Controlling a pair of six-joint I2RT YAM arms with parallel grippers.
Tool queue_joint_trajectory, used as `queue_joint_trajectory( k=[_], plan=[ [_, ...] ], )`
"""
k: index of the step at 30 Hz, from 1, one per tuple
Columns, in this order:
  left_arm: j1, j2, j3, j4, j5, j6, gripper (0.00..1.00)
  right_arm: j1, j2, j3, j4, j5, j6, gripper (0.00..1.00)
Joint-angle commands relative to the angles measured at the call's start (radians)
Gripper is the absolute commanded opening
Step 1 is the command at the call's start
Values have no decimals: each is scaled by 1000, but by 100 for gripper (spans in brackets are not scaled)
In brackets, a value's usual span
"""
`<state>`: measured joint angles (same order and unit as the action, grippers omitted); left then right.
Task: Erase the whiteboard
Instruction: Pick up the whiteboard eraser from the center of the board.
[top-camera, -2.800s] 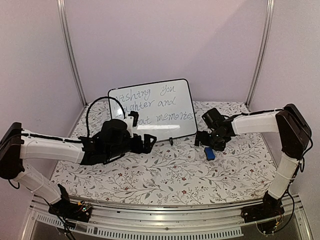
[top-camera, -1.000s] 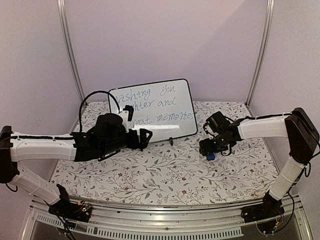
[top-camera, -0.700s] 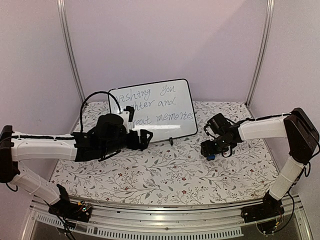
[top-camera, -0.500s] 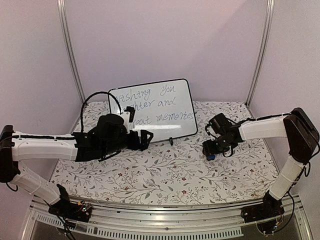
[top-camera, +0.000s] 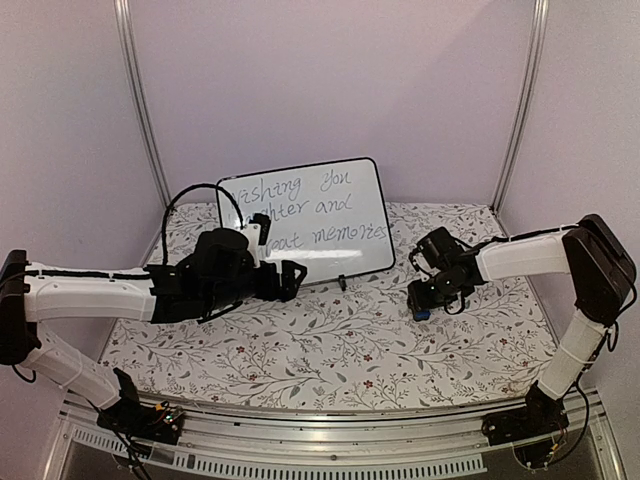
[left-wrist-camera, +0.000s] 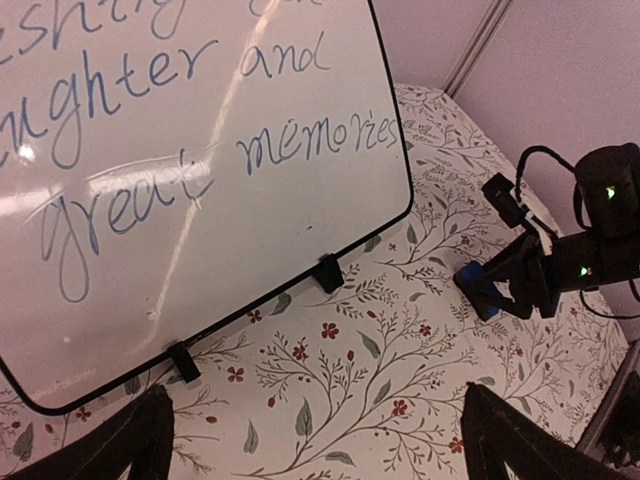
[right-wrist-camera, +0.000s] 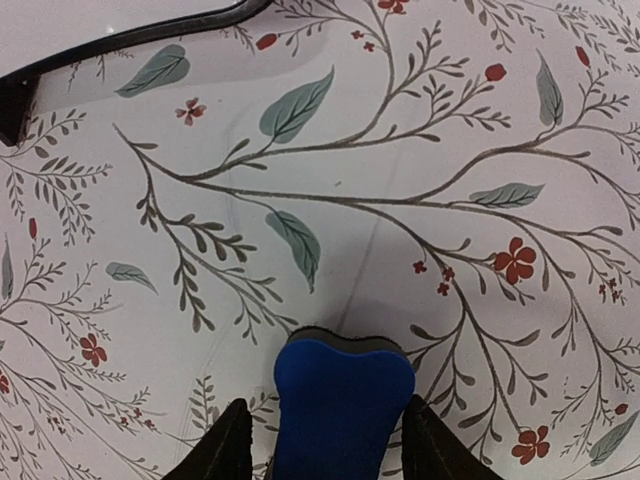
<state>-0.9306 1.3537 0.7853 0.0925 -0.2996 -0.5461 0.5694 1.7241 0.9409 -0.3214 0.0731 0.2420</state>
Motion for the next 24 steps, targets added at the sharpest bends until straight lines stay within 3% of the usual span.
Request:
queue_joint_trajectory(
  k=[1,3,5,16,24],
  plan=[
    [16,3,4,19,4,6,100,-9,17,-15,24,-1,-3,46],
    [15,4,0,19,4,2,100,-9,17,-18,26,-3,-1,45],
    [15,2,-4,20,4,0,100,-9,20,-22,30,-7,-1,35],
    [17,-1,-10,23,4,-4,100,-9,27,-37,40,-31,-3,44],
    [17,2,-17,27,6,-9,100,-9,29,-42,45,-36,-3,40]
  ],
)
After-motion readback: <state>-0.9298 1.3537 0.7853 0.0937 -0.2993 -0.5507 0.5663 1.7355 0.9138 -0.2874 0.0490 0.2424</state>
